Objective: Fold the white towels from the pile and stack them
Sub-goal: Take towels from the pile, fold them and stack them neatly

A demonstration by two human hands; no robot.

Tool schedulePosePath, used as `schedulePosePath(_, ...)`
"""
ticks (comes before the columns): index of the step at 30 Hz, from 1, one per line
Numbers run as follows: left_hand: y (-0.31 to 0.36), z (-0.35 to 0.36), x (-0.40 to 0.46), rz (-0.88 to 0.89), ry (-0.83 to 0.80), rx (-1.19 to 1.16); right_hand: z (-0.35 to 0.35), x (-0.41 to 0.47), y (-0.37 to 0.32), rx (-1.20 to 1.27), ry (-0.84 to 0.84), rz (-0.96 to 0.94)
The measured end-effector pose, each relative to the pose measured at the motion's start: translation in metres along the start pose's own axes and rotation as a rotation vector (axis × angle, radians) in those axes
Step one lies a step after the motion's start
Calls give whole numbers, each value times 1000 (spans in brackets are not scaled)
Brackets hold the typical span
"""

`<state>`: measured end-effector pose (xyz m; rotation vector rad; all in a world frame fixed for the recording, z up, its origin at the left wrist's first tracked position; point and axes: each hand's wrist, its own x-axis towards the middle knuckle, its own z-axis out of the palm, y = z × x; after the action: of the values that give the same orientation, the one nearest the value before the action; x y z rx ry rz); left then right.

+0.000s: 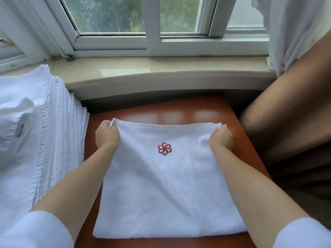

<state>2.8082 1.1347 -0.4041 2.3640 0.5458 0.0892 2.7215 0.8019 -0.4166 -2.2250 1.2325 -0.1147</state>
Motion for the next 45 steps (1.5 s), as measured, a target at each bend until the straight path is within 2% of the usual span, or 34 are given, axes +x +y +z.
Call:
schedulePosePath(2, -5, 13, 18, -106, -129, 161, 8, 5, 1, -28, -51, 64)
schedulePosePath(5, -7, 23, 42, -223, -215, 298, 14, 16, -5, -71, -53, 170)
schedulePosePath(7, -5, 27, 53, -305, -256, 300, 14, 26, -13, -39, -70, 214)
schedulePosePath(10, 2, 26, 58, -400, -381, 150, 12, 36, -25, -21, -156, 217)
schedulePosePath(15, 9, 4, 63, -275, -680, 228, 7, 31, -35, -122, -108, 177)
schedulePosePath(17, 13, -9, 64, -252, -686, 276, 0, 28, -38, -224, -82, 159)
schedulePosePath(22, 30, -43, 57, -187, -700, 309, -30, 18, -44, -408, -166, 26)
schedulePosePath(25, 44, -72, 45, -56, -750, 295, -52, 12, -50, -461, -117, -96)
schedulePosePath(29, 57, -117, 20, 192, -694, 455, -84, -3, -60, -426, -46, -190)
schedulePosePath(33, 64, -167, -7, 380, -524, 573, -121, -17, -68, -332, -3, -228)
schedulePosePath(37, 77, -206, -34, 518, -347, 596, -149, -35, -76, -282, 71, -276)
schedulePosePath(41, 87, -241, -55, 616, -140, 525, -178, -46, -90, -124, 130, -252)
schedulePosePath(45, 92, -268, -73, 731, -62, 548, -198, -56, -100, 65, 221, -263)
